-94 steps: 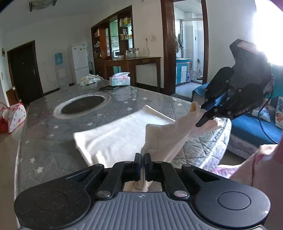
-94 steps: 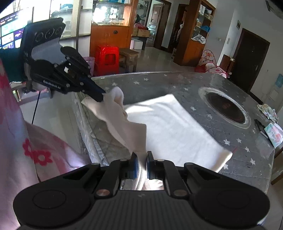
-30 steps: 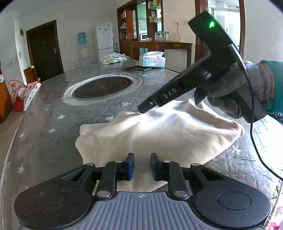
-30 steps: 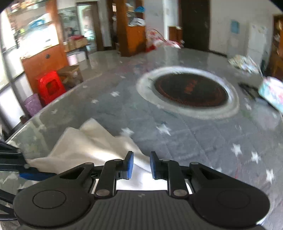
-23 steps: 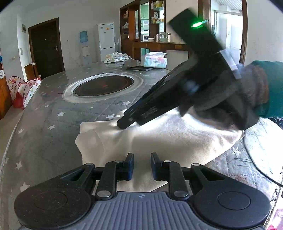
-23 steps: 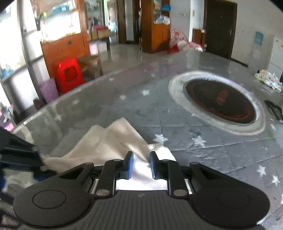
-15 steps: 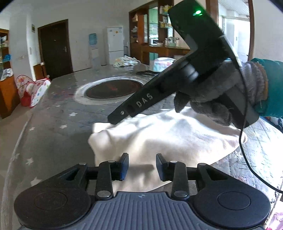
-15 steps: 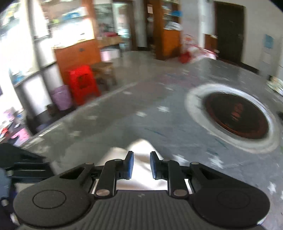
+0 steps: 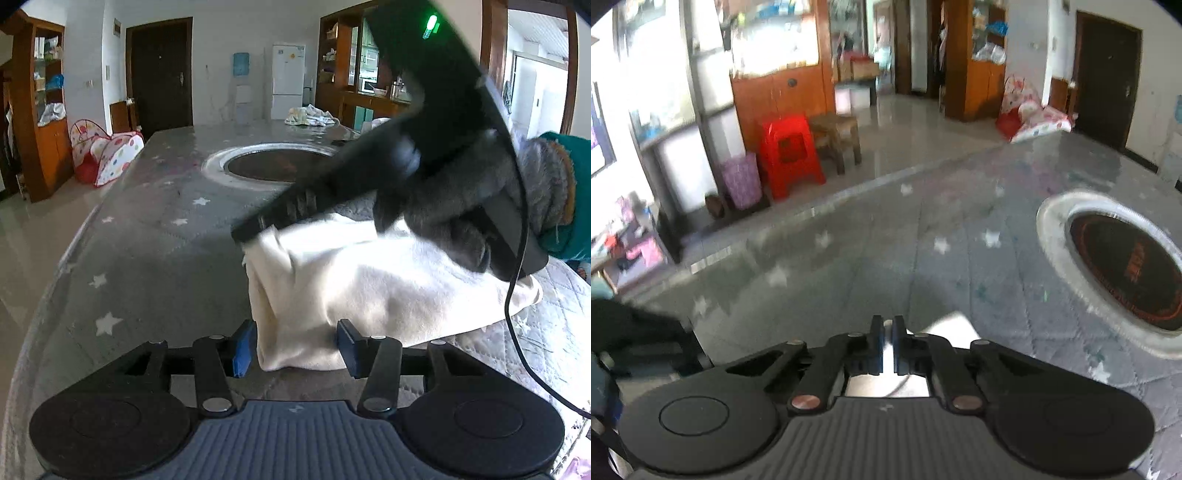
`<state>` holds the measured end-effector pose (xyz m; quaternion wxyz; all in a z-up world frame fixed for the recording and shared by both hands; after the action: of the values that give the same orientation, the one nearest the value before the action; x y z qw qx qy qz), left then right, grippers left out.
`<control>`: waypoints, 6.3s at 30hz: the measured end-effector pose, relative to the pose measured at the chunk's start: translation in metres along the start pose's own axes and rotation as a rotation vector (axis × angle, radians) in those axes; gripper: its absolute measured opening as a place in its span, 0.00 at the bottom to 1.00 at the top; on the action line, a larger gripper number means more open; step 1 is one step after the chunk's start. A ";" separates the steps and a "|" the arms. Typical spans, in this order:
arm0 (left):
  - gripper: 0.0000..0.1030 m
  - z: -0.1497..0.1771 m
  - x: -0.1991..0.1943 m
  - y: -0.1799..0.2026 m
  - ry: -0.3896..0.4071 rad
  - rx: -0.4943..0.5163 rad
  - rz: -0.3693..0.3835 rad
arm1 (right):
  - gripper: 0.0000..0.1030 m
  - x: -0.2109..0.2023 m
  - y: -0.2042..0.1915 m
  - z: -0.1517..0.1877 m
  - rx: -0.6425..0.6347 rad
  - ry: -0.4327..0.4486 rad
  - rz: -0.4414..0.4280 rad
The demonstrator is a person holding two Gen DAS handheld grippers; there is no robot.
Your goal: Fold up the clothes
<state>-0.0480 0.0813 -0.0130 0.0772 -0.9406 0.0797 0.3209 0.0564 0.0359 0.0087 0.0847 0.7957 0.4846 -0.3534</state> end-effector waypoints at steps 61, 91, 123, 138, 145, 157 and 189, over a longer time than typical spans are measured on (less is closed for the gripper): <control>0.31 -0.039 0.059 -0.012 -0.071 -0.053 0.085 | 0.16 -0.116 -0.014 0.130 0.132 -0.104 0.092; 0.31 -0.043 0.057 0.007 -0.094 -0.014 0.031 | 0.17 -0.131 0.080 0.137 0.323 0.076 0.206; 0.39 -0.034 0.013 0.049 0.000 0.118 0.048 | 0.37 -0.126 -0.004 0.132 0.174 0.019 0.177; 0.53 -0.019 0.007 0.036 -0.049 0.035 0.010 | 0.42 -0.144 -0.007 0.146 0.214 0.055 0.222; 0.72 -0.017 -0.004 0.027 -0.038 -0.004 -0.038 | 0.47 -0.144 -0.024 0.138 0.171 0.062 0.217; 1.00 -0.021 -0.024 0.002 0.019 -0.072 -0.108 | 0.51 -0.120 -0.067 0.117 0.035 0.031 0.167; 1.00 -0.007 0.004 -0.071 -0.231 -0.653 0.003 | 0.16 -0.043 -0.104 0.080 -0.169 -0.031 0.168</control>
<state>-0.0269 0.1485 -0.0035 -0.2199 -0.8729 -0.0351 0.4341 -0.0809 0.0207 -0.0010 0.1880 0.8180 0.4429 -0.3151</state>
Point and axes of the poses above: each gripper's, at about its wrist camera, not at the fingertips, and x roughly the way its jaws point, y to its right, z to its underside, the point moved 7 cm from there along x, roughly the way its jaws point, and after that the axes turned 13 degrees about -z, right-handed, at the moved point
